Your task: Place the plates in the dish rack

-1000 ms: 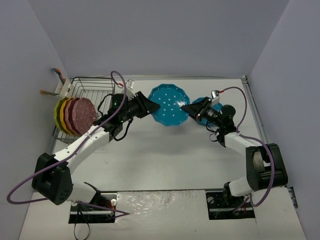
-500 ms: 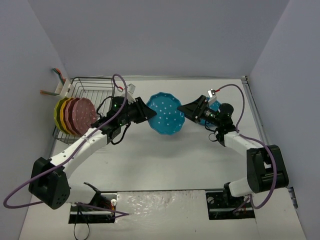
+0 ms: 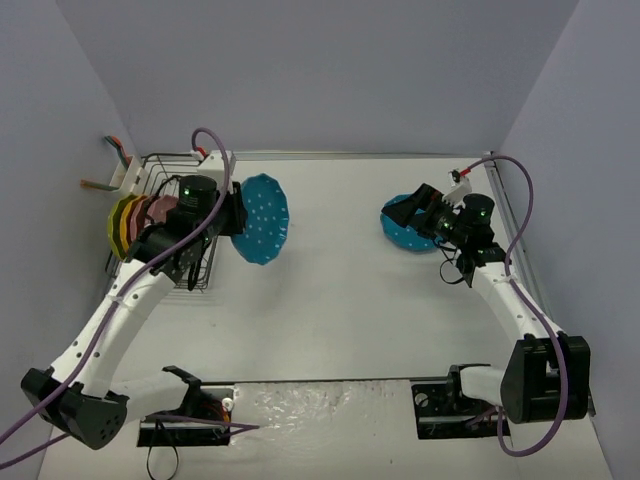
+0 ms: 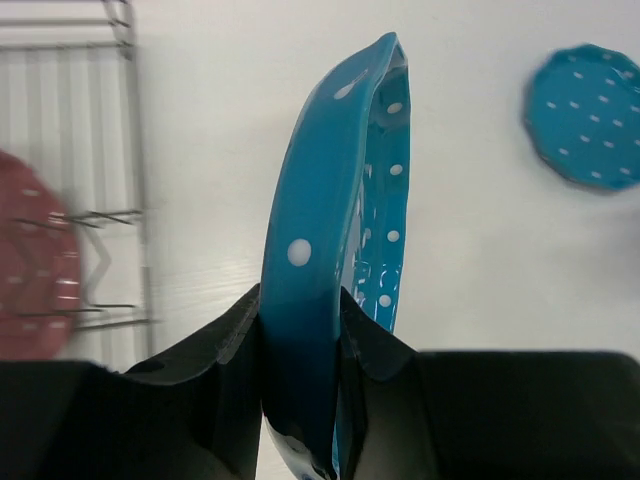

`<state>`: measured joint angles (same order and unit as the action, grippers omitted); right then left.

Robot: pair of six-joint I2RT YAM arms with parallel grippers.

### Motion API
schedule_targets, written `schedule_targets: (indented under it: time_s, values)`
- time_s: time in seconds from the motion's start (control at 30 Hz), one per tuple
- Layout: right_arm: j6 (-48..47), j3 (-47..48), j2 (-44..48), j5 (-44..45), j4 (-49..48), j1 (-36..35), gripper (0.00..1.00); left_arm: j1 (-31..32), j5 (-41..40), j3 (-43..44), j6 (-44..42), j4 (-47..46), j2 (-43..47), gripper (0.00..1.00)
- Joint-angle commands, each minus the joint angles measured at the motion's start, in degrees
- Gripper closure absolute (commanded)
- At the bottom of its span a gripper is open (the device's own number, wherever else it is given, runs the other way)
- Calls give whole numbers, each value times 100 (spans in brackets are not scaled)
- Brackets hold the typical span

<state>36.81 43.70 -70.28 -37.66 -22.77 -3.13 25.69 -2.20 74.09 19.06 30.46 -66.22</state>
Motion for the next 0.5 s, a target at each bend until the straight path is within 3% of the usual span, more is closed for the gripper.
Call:
schedule_targets:
  time_s: [0.0,0.27,0.47]
  values:
    - [-385,156,242,294,186,5,0,-313,-1219,1151,-1725,91,346,100]
    - [-369,-13,198,307,167,64,0,-1531,-1307,1626,-3212,118,-262,100]
    - [-377,-80,199,226,167,110,0,-2219,-920,1577,-3541,-229,-842,100]
